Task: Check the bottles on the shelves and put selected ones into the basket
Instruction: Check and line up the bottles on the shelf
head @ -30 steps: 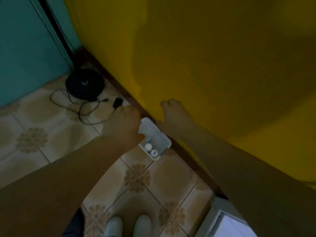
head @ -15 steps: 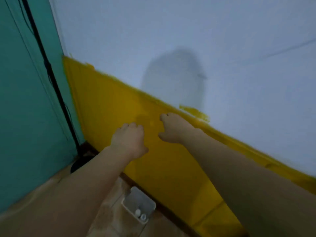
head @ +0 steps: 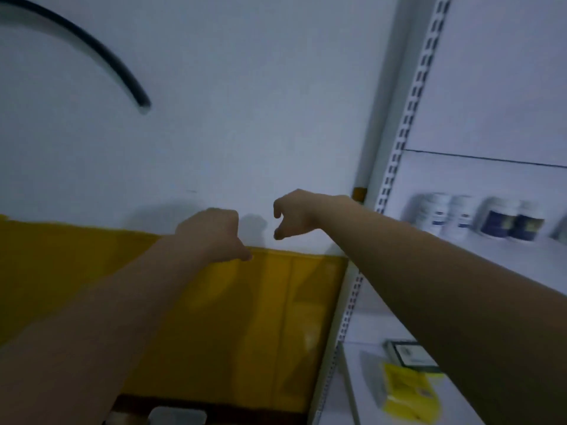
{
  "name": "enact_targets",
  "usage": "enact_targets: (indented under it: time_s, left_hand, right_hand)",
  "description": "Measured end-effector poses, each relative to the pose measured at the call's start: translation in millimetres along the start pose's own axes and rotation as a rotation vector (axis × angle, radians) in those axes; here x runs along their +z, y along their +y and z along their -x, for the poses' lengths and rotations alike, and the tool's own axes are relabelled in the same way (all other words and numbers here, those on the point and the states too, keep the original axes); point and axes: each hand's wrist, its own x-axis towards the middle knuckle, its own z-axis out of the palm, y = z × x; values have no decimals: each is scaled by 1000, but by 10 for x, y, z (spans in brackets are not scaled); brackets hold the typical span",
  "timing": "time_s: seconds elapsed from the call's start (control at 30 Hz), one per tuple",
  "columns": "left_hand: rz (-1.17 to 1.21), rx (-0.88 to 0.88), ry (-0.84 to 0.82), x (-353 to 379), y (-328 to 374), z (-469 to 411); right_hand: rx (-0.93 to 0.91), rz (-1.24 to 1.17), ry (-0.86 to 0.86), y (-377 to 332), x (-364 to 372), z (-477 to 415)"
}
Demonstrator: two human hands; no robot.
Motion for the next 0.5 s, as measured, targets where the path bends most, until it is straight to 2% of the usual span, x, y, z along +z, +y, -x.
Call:
enact_targets:
  time_s: [0.2,0.33,0.5]
  left_hand:
    - [13,221,-26,-220,1288,257]
    - [42,379,33,-268,2209,484]
    - [47,491,77,-137,3382,757]
  right_hand:
    - [176,-8,47,849,-243,1213]
    - [297,-33,109,1467,-272,2019]
    - [431,-42,187,2295,-112,2922]
